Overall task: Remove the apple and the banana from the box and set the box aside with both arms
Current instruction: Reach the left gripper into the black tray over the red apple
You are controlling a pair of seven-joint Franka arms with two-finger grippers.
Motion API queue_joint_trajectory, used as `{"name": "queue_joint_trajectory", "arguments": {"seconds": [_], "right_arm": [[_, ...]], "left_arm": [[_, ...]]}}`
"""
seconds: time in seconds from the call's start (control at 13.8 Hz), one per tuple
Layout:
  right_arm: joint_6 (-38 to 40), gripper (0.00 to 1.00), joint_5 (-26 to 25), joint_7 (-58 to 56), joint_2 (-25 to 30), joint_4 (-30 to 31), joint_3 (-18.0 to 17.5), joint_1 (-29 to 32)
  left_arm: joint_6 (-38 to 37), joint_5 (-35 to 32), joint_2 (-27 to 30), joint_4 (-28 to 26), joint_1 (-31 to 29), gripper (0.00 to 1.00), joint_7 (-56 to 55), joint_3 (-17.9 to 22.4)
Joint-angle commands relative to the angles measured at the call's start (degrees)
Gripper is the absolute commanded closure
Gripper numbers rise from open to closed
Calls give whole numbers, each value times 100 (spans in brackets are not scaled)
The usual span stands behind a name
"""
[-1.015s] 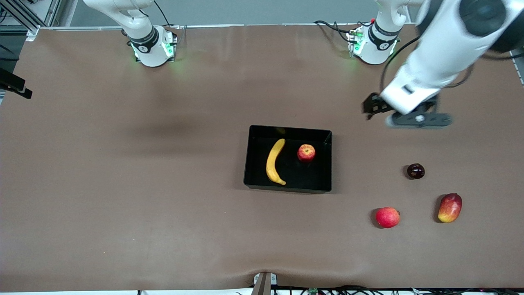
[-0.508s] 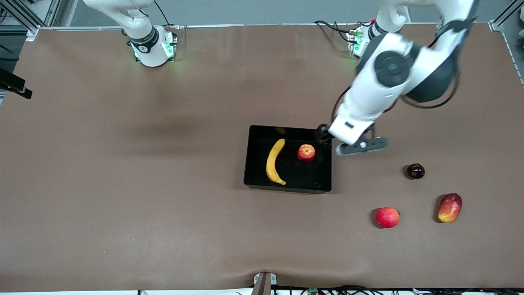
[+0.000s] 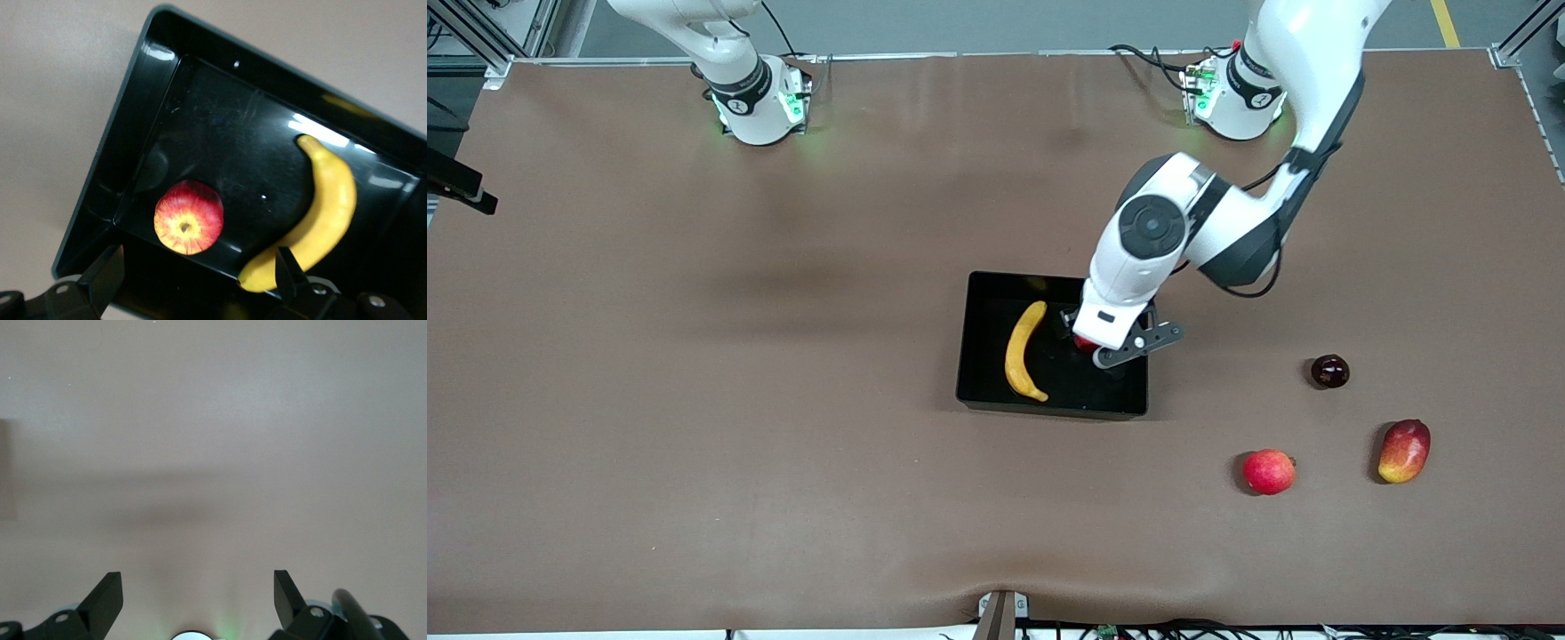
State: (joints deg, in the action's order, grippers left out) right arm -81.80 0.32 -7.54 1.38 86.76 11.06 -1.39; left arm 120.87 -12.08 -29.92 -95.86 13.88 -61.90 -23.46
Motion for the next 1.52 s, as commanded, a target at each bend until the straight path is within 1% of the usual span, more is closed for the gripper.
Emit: {"name": "queue_joint_trajectory", "arguments": {"seconds": [0.0,0.22,0.58,0.94,1.02,1.09,1.16,1.23,1.31,1.38,1.45], "right_arm": [[42,0,47,16,-23,-62,-51,86],[42,0,47,16,-23,-62,-51,77],[33,0,47,16,-23,-62,-51,77],[24,0,47,16,-23,-71,-51,42],[15,0,47,25,-23,-71,-60,34],[24,0,47,16,-23,-71,-60,33],[24,0,47,16,-23,-71,-60,51],[15,0,47,16,-23,-71,-60,60],[24,0,47,25,-23,-62,-51,69],[24,0,47,16,-23,-62,-60,86],[15,0,47,25,-23,-62,-51,95]], "left_arm": [[42,-373,-286,76,88,0,-366,8],[42,-452,-426,-108,88,0,-375,8],[59,-576,-664,-91,159,0,-446,17],[323,-576,-866,-108,132,0,-454,17],[331,-576,-875,-108,124,1,-454,17],[392,-576,-910,-100,124,5,-454,26],[437,-585,-919,-100,124,21,-446,26],[437,-576,-911,-100,115,45,-446,26],[437,-576,-902,-100,106,67,-446,26],[428,-585,-867,-100,80,85,-437,26],[385,-576,-823,-74,62,100,-411,17]]}}
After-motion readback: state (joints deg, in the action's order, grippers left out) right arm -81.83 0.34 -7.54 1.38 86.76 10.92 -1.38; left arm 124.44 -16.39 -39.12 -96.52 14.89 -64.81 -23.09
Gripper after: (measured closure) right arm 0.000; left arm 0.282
